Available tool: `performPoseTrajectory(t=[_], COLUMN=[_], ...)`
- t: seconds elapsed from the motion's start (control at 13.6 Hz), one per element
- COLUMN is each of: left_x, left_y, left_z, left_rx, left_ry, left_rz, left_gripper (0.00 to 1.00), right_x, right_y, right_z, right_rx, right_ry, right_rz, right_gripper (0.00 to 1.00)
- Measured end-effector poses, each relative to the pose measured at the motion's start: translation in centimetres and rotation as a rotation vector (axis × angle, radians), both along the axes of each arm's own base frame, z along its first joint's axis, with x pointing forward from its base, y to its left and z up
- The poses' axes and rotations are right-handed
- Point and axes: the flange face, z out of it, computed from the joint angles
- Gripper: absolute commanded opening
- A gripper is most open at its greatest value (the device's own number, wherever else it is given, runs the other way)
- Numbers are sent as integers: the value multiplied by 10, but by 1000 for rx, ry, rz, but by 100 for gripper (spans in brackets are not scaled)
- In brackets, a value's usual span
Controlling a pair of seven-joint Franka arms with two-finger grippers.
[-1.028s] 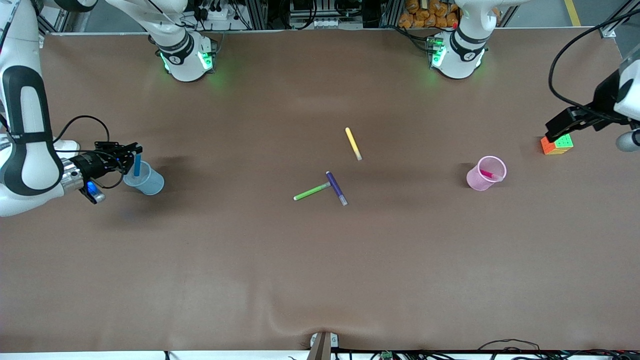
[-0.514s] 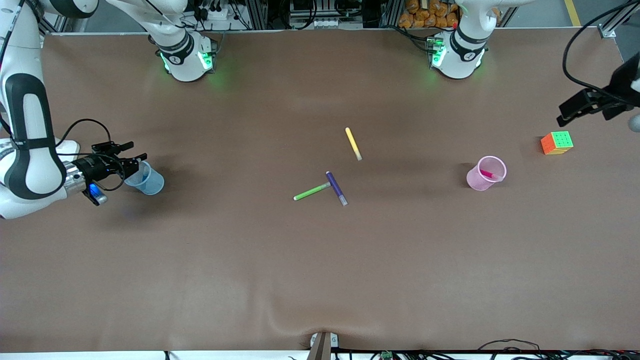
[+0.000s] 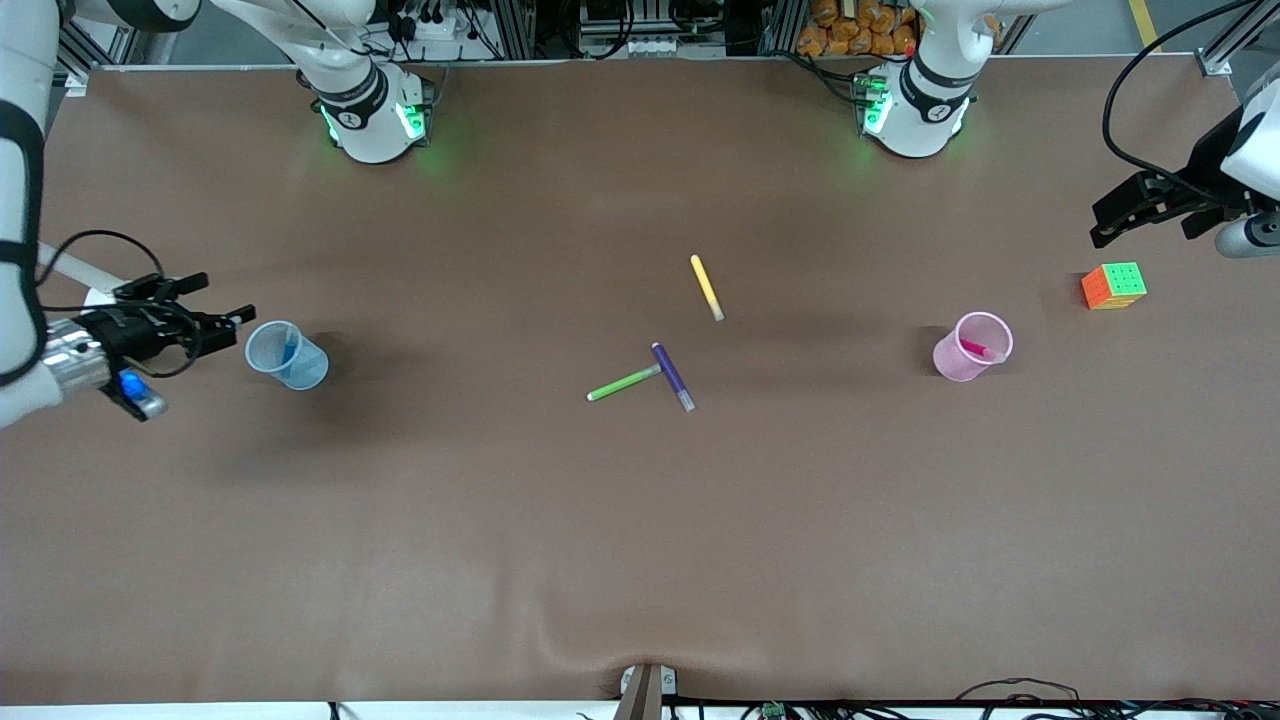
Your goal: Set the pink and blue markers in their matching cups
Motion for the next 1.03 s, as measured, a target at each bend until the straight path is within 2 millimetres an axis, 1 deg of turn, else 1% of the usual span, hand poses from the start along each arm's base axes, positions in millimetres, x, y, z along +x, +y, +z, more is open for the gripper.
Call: performPoseTrajectory(t=[0.15,0.29,0.44,0.51,0.59,0.73,0.88,1.03], left_x=[0,-2,-4,-4,-4,-5,-7,-8], left_y=[-1,-2,-4,-6,-9,-13,-12,-12], left_z=[6,11,14,15,15,16,15,15], left_rx=[-1,-1,0,0,1,1,2,2], left_ry=[-14,-14,-11,-12,-12,-11,4,9], left_rz=[-4,-7,-11,-15,-21,-29,-27,-27], left_gripper=[100,100,100,100,100,100,100,100], right_x=[14,21,23,24,24,20,16,12], right_y=[18,21,18,20,26,45,55,56], right_z=[39,73,102,119,138,173,193,206], right_rx=[-20,-35,-57,-79,-97,-109,-143,-169], right_ry=[-91,-158,-216,-251,-291,-368,-421,-450], right_rz=[37,51,56,65,78,112,150,160], right_gripper=[100,100,100,100,100,100,100,100])
